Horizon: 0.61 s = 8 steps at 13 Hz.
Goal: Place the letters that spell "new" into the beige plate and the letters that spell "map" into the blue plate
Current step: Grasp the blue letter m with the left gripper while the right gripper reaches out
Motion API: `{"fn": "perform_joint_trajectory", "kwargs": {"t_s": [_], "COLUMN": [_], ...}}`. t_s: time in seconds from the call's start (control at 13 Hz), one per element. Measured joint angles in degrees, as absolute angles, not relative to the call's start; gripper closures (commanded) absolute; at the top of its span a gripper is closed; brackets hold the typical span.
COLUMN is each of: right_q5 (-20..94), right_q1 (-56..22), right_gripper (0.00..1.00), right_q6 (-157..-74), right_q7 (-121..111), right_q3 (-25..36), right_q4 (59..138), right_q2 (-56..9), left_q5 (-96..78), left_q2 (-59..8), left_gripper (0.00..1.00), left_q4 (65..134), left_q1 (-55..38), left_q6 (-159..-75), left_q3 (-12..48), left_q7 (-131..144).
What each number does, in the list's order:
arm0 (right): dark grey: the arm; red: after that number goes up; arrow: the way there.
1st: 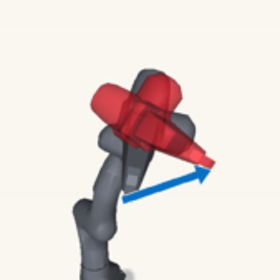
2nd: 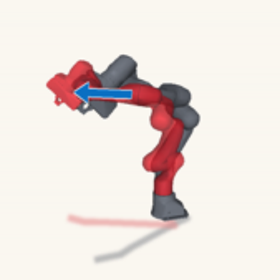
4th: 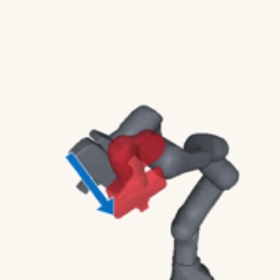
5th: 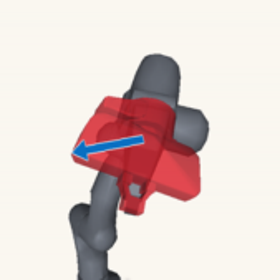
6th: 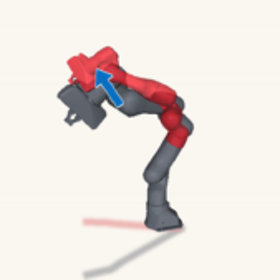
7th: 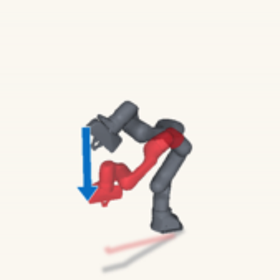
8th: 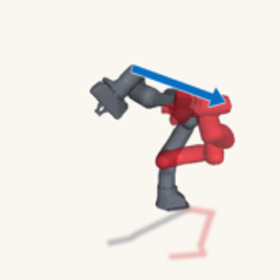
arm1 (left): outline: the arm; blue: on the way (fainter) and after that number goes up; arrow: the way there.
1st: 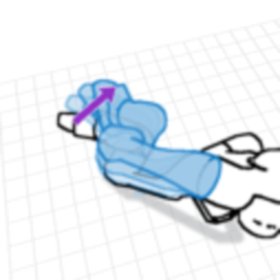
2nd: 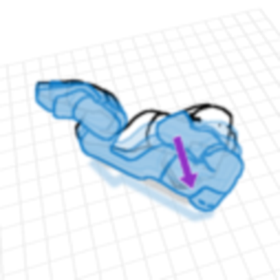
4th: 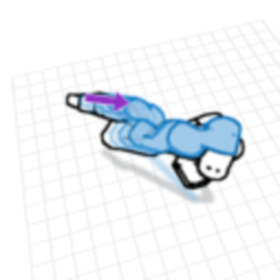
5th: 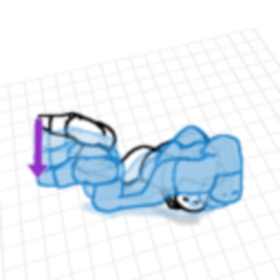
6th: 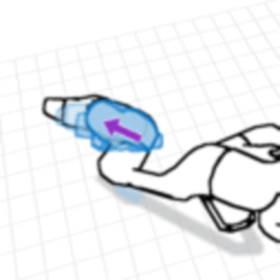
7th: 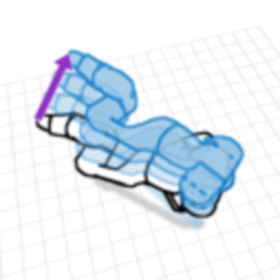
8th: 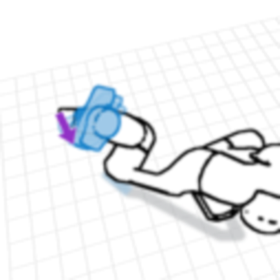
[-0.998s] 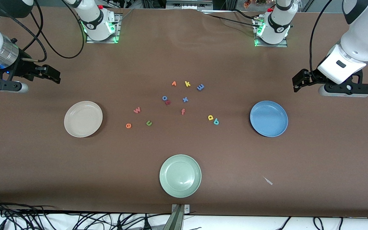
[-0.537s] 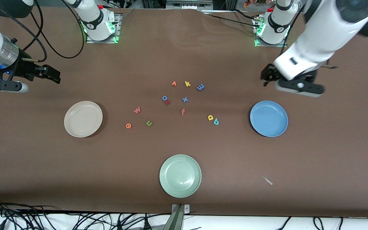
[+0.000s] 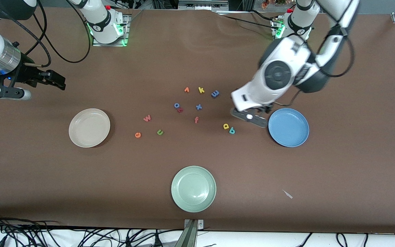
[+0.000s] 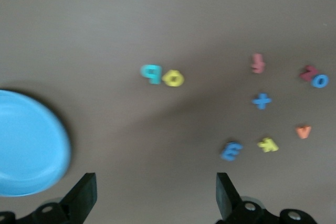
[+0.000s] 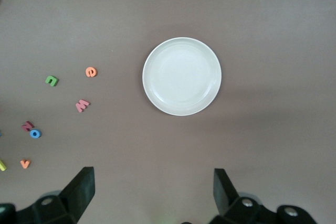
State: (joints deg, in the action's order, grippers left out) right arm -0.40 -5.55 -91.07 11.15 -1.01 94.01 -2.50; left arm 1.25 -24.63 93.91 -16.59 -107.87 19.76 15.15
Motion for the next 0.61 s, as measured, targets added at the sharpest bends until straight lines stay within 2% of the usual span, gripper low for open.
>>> {"fn": "perform_joint_trajectory", "kwargs": {"t_s": [0.23,0.61], "right_q5": [1.1,1.4], "right_q1": [-5.6,-7.8], "right_gripper": [0.0,0.0], "right_q6": [-92.2,-96.2], "right_q7": [11.1,11.1], "right_q3": [-1.0,-2.2], "right_q4": [93.9,93.5], "right_q2": [-4.3,-11.3], "left_q5": [4.3,4.6], "left_q2": [-26.7,-26.9], "left_gripper": [0.0,0.0], "left_q4": [99.4,114.0], "left_q1": [-23.1,-24.3], "left_q6": [-117.8,-136.1], "left_q3": [19.8,20.0], "left_q7": [23.0,24.0]}}
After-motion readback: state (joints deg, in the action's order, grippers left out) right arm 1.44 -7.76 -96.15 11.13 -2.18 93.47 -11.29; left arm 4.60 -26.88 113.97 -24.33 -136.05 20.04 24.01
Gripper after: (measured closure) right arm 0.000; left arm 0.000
